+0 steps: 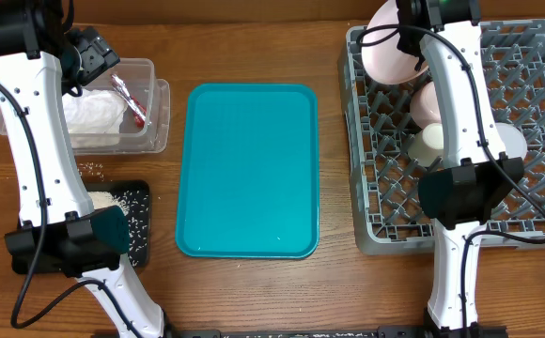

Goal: Sort waste into correct bins and load items into the dishwasher

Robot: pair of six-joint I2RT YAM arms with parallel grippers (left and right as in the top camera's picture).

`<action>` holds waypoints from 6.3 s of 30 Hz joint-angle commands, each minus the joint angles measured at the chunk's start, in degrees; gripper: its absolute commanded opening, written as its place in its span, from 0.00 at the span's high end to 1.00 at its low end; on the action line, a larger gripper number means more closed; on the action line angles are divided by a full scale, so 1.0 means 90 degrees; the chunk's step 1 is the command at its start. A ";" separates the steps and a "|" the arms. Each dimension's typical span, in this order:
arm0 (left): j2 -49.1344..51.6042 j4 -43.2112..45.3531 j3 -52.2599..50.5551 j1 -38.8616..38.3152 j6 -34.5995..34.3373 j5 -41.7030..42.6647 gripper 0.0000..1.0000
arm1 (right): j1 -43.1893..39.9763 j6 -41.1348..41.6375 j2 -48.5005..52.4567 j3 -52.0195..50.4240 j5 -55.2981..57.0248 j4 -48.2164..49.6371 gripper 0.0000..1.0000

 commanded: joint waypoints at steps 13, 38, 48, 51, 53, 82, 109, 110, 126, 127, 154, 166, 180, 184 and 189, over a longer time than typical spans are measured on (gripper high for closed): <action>-0.0032 0.0012 0.0066 -0.0046 -0.0041 0.0007 0.00 | 0.0316 0.0109 -0.0170 -0.0605 0.0534 0.0520 0.96; -0.0032 0.0012 0.0066 -0.0044 -0.0041 0.0007 0.00 | 0.1229 0.0085 -0.0782 -0.0287 -0.1236 -0.0238 0.00; -0.0032 0.0012 0.0066 -0.0046 -0.0041 0.0007 0.00 | 0.0957 0.0080 -0.2237 -0.0335 -0.1860 -0.0860 0.00; -0.0032 0.0012 0.0066 -0.0044 -0.0041 0.0010 0.00 | 0.0945 -0.0267 -0.2523 -0.0335 -0.2506 -0.0860 0.00; -0.0032 0.0012 0.0066 -0.0044 -0.0041 0.0007 0.00 | 0.0974 -0.0333 -0.2676 -0.0342 -0.2735 -0.0860 0.00; -0.0032 0.0012 0.0066 -0.0051 -0.0041 0.0010 0.00 | 0.0964 0.0272 -0.7456 -0.5804 -0.3461 -0.0860 0.00; -0.0032 0.0012 0.0066 -0.0051 -0.0041 0.0007 0.00 | 0.0957 0.0209 -0.7487 -0.5911 -0.3398 -0.0631 0.00; -0.0032 0.0012 0.0066 -0.0051 -0.0041 0.0007 0.00 | 0.0957 0.0197 -0.7577 -0.5938 -0.3325 -0.0534 0.00; -0.0032 0.0012 0.0066 -0.0051 -0.0041 0.0007 0.00 | -0.0180 0.0175 -1.0506 -0.9017 -0.3551 0.2152 0.00; -0.0032 0.0012 0.0066 -0.0051 -0.0041 0.0007 0.01 | -0.0219 0.0172 -1.0754 -0.9352 -0.3572 0.2361 0.00; -0.0034 0.0012 0.0066 -0.0051 -0.0041 0.0010 0.00 | -0.0996 -0.1528 -1.5059 -1.5812 -0.4765 0.7961 0.00; -0.0034 0.0012 0.0066 -0.0051 -0.0041 0.0010 0.00 | -0.0996 -0.2404 -1.5059 -1.6546 -0.4857 0.9503 0.00; -0.0034 0.0012 0.0066 -0.0051 -0.0041 0.0010 0.00 | -0.0988 -0.2987 -1.5059 -1.6876 -0.4782 1.0540 0.00; -0.0034 0.0012 0.0066 -0.0051 -0.0041 0.0007 0.00 | -0.0988 -0.3147 -1.5059 -1.6876 -0.4753 1.0202 0.00; -0.0034 0.0012 0.0066 -0.0051 -0.0041 0.0010 0.00 | -0.0988 -0.3167 -1.5059 -1.6876 -0.4585 0.9544 0.00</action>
